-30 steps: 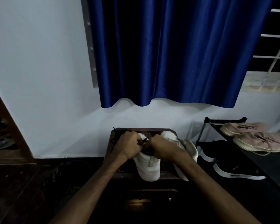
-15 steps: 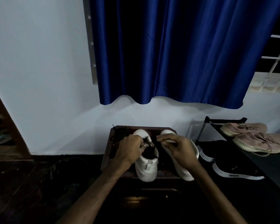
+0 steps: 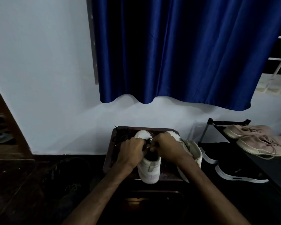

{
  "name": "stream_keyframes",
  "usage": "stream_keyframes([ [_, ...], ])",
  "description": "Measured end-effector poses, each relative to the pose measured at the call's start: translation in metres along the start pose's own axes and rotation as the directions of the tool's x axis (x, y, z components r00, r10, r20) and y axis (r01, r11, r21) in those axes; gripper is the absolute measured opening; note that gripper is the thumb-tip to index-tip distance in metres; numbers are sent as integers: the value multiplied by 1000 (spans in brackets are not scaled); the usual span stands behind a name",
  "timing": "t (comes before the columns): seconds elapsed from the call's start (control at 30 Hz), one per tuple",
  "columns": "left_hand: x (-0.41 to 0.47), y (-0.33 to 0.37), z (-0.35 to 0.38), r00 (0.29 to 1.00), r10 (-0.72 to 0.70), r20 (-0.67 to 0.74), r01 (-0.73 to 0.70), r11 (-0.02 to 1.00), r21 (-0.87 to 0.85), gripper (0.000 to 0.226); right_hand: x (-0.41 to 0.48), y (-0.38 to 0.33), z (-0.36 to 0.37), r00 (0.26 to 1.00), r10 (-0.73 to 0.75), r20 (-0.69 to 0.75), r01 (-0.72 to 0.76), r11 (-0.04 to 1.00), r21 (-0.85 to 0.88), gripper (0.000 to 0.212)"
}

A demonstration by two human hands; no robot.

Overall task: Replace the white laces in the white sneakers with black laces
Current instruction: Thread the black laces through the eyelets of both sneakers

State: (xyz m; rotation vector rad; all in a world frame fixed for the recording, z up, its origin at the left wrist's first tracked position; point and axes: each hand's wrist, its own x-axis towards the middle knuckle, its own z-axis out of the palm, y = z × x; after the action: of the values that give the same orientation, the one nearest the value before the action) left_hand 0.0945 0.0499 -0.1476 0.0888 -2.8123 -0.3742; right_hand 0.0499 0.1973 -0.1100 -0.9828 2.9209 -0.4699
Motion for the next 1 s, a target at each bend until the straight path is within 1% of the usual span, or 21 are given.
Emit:
stream_keyframes([
  [0.1, -3, 0, 5, 1000, -11, -24, 12, 999, 33, 23, 5, 0, 11, 997, 10, 82, 0, 993, -115, 14],
  [0.17, -5, 0, 6, 998, -21, -53, 22, 999, 27, 26, 1, 3, 11, 993, -1, 118, 22, 985, -170, 19],
  [0.23, -8, 0, 7, 996, -28, -79, 28, 1000, 2, 27, -8, 3, 8, 994, -37, 105, 53, 988, -148, 23],
  [0.33, -6, 0, 6, 996, -44, -78, 42, 999, -32, 23, -21, -3, 18, 989, -109, 102, 114, 993, -41, 34],
  [0.4, 1, -6, 2, 998, -26, -63, 21, 996, -82, 24, -23, -8, 31, 992, -118, 53, 119, 993, -10, 31],
  [0.43, 6, -12, 1, 999, 9, -49, -15, 992, -124, 23, -21, -9, 37, 995, -99, 9, 99, 995, 10, 26],
  [0.47, 10, -20, 0, 999, 43, -25, -48, 973, -227, 21, -18, -9, 42, 996, -85, -35, 87, 995, 49, 22],
  [0.5, 15, -31, -1, 999, 43, -19, -47, 916, -399, 18, -15, -10, 47, 995, -76, -71, 82, 993, 88, 19],
  [0.53, 20, -44, 0, 1000, 1, -29, -18, 811, -585, 14, -11, -10, 51, 993, -73, -95, 83, 990, 114, 15],
  [0.57, 25, -57, 3, 993, -96, -68, 23, 724, -689, 13, -9, -11, 54, 992, -71, -102, 85, 987, 140, 11],
  [0.6, 33, -72, 9, 973, -183, -137, 29, 692, -721, 14, -5, -10, 57, 993, -68, -96, 84, 982, 170, 9],
  [0.63, 43, -87, 15, 952, -223, -207, 33, 751, -659, 12, -1, -9, 59, 994, -63, -89, 80, 977, 199, 10],
  [0.67, 55, -101, 26, 950, -206, -233, 46, 834, -550, 13, 2, -7, 61, 994, -58, -95, 78, 972, 224, 11],
  [0.7, 67, -111, 36, 971, -157, -181, 70, 909, -412, 23, 4, -7, 62, 994, -50, -95, 71, 968, 239, 13],
  [0.73, 78, -119, 47, 992, -107, -73, 84, 960, -266, 36, 6, -6, 62, 995, -47, -92, 69, 964, 256, 14],
  [0.77, 88, -124, 57, 996, -79, 49, 85, 989, -121, 47, 8, -5, 63, 995, -44, -89, 67, 958, 279, 13],
  [0.8, 95, -126, 67, 989, -66, 129, 68, 998, -11, 52, 9, -3, 65, 995, -37, -90, 62, 952, 299, 15],
  [0.83, 98, -125, 74, 987, -59, 151, 52, 997, 52, 52, 10, -2, 66, 996, -21, -87, 48, 948, 313, 17],
  [0.87, 100, -125, 83, 993, -50, 108, 46, 998, 45, 48, 10, -2, 67, 996, -11, -90, 39, 948, 317, 16],
  [0.93, 99, -124, 94, 996, -66, -55, 61, 994, -93, 32, 10, -5, 68, 992, -10, -122, 47, 950, 309, 18],
  [1.0, 97, -126, 98, 982, -120, -143, 86, 971, -222, 20, 11, -5, 71, 991, -14, -133, 55, 947, 316, 15],
])
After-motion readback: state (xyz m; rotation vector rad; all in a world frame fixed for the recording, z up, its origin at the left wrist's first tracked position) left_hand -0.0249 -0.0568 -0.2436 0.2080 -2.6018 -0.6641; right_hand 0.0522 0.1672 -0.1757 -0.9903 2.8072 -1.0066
